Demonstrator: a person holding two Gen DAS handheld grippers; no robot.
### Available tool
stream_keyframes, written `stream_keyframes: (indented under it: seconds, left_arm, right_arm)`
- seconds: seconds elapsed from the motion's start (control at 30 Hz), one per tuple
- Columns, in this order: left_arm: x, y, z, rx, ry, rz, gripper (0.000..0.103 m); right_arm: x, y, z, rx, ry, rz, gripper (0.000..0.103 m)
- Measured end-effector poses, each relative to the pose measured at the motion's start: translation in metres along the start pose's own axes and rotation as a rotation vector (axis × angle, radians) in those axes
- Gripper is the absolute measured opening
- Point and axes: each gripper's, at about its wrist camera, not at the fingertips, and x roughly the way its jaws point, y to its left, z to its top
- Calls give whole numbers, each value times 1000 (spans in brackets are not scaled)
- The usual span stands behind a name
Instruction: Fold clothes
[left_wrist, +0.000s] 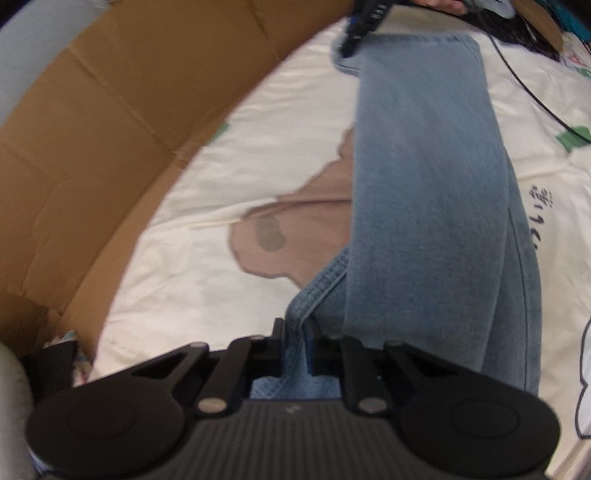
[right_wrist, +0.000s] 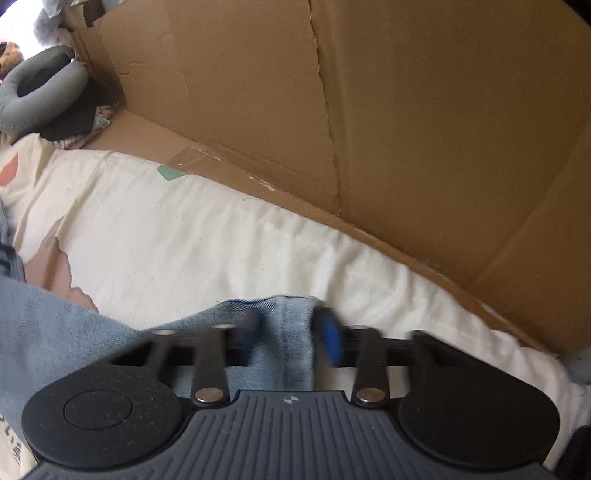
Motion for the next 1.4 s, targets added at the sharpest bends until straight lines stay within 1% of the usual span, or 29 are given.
stream_keyframes:
  seconds: [0.03, 0.13, 0.17, 0.2, 0.23, 0.3, 0.4, 0.5, 0.53, 0.57, 0.6, 0.63, 0.67, 0.73, 0.77, 0.83, 0.97, 1.03, 1.1, 1.17, 1.2, 1.23, 1.3, 1.33, 1.37, 1.4]
  left_arm:
    - [-3, 5, 0, -19, -9, 16, 9]
    - [-12, 19, 0, -75, -36, 65, 9]
    - [-15, 26, 1, -102, -45, 84, 7]
    - [-16, 31, 2, -121, -48, 105, 1]
    - [-17, 36, 2, -140, -50, 125, 0]
    - [-19, 43, 5, -177, -65, 140, 0]
    - [-9, 43, 7, -200, -39, 167, 0]
    - [2, 43, 10, -221, -11, 194, 1]
    - [6, 42, 10, -228, -2, 203, 1]
    - [10, 42, 11, -236, 7, 212, 4]
    - [13, 42, 12, -243, 17, 221, 6]
    - [12, 43, 11, -261, 5, 215, 7]
    - [10, 45, 10, -283, -5, 208, 7]
    - [6, 48, 8, -318, -16, 201, 7]
    - [5, 48, 7, -327, -18, 201, 8]
    - [1, 51, 4, -351, -23, 200, 9]
    - [-7, 55, -5, -400, -29, 210, 9]
    - [-13, 55, -12, -418, -32, 215, 9]
    - [-18, 53, -19, -429, -35, 225, 9]
    - [-24, 52, -26, -441, -37, 236, 9]
    - [-26, 51, -31, -450, -39, 243, 9]
    - [-29, 51, -35, -460, -40, 250, 9]
    - [-35, 50, -46, -486, -40, 264, 9]
    - [-38, 50, -51, -499, -38, 272, 10]
    - [-41, 50, -56, -514, -34, 279, 10]
    - [-44, 51, -62, -529, -30, 287, 10]
  right_arm:
    - [-5, -1, -1, -3, -4, -2, 12]
    - [-19, -5, -4, -10, -17, -19, 7]
    - [-23, -6, -6, -11, -21, -30, 6]
    - [-27, -7, -8, -11, -26, -41, 6]
    - [-31, -8, -9, -12, -30, -52, 6]
    - [-39, -10, -13, -14, -39, -75, 6]
    - [-51, -13, -18, -15, -50, -107, 5]
    - [-41, -14, -20, 4, 3, -116, 6]
    - [-40, -17, -21, 22, 2, -117, 6]
    - [-39, -19, -22, 41, 0, -116, 8]
    - [-41, -24, -22, 78, -19, -85, 10]
    - [-44, -28, -22, 114, -38, -57, 26]
    - [-46, -29, -21, 123, -59, -51, 42]
    - [-50, -31, -18, 143, -99, -41, 55]
    - [-47, -32, -16, 154, -97, -50, 56]
    - [-42, -35, -12, 178, -93, -69, 56]
    - [-22, -43, -11, 265, -72, -45, 55]
    - [-15, -40, -12, 266, -65, -32, 55]
    - [-7, -35, -12, 245, -43, -45, 53]
    - [-4, -26, -11, 197, -26, -81, 50]
    - [-2, -21, -10, 166, -19, -101, 48]
    - [-2, -18, -9, 148, -16, -112, 41]
    - [-3, -10, -9, 113, -10, -133, 35]
    - [-3, -7, -8, 96, -7, -144, 28]
    - [-5, -7, -8, 88, -9, -152, 24]
    - [-7, -7, -8, 85, -12, -153, 23]
